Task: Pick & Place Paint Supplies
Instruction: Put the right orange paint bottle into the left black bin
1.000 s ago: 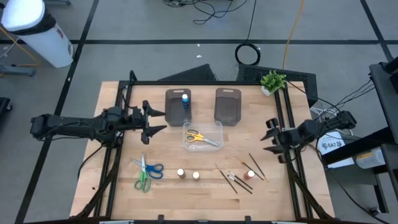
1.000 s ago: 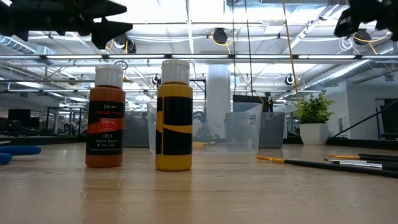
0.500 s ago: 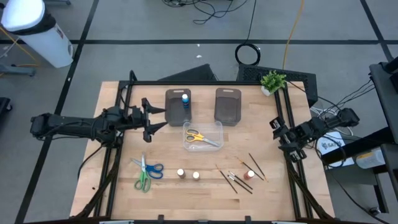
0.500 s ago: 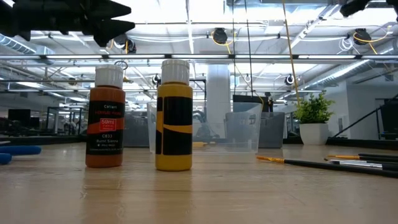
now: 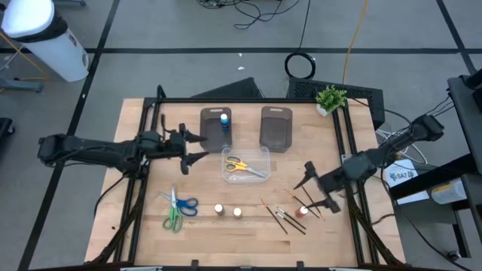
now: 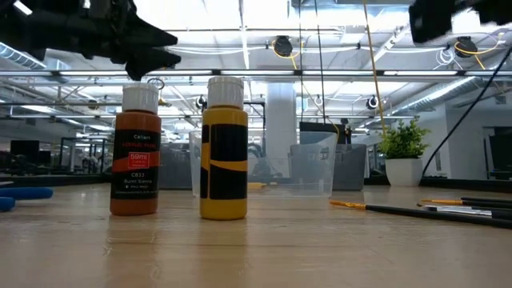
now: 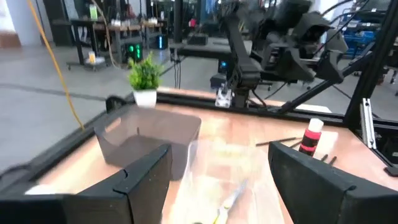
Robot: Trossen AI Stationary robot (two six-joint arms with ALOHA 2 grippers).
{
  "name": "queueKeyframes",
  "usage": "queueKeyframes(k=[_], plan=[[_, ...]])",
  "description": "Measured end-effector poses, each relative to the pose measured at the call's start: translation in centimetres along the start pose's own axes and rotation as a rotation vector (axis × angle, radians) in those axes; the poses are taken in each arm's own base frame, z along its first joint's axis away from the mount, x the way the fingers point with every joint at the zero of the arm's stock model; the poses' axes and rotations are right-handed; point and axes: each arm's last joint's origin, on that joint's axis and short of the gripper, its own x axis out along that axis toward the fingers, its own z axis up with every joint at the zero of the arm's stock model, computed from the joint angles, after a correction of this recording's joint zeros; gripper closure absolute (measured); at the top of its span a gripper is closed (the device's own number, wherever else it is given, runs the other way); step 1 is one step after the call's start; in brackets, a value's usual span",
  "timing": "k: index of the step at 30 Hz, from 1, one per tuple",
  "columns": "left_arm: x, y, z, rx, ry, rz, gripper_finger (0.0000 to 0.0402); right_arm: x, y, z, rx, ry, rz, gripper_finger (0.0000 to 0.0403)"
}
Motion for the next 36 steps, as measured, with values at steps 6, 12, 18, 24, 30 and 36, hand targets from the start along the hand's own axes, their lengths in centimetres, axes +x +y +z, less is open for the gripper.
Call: queueKeyframes(k=[6,12,18,24,30,36], plan=[[1.0,0.0,-0.9,-0.056,0.05,0.005,0.0128,-0.1,0.3,-2.5,0.194,0.399,-0.121,0.0075],[1.7,0.0,-1.5,-0.061,0.064,0.007,0.0128,-1.0,1.0,-6.4,0.459,0.619,-0.146,0.0084],[2.1,0.0,-1.8,-0.06,0.075,0.008,0.0128,-0.9,2.3,-10.6,0.621,0.577,-0.078,0.0088],[2.2,0.0,-2.1,-0.06,0.092,0.01,0.0128,-0.6,3.1,-11.8,0.539,0.47,-0.128,0.0108],[2.2,0.0,-2.1,-0.079,0.092,0.011,0.0128,0.4,4.1,-11.4,0.439,0.364,-0.095,0.0118],[2.2,0.0,-2.1,-0.086,0.092,0.012,0.0128,1.6,4.8,-11.4,0.366,0.309,-0.043,0.0118]])
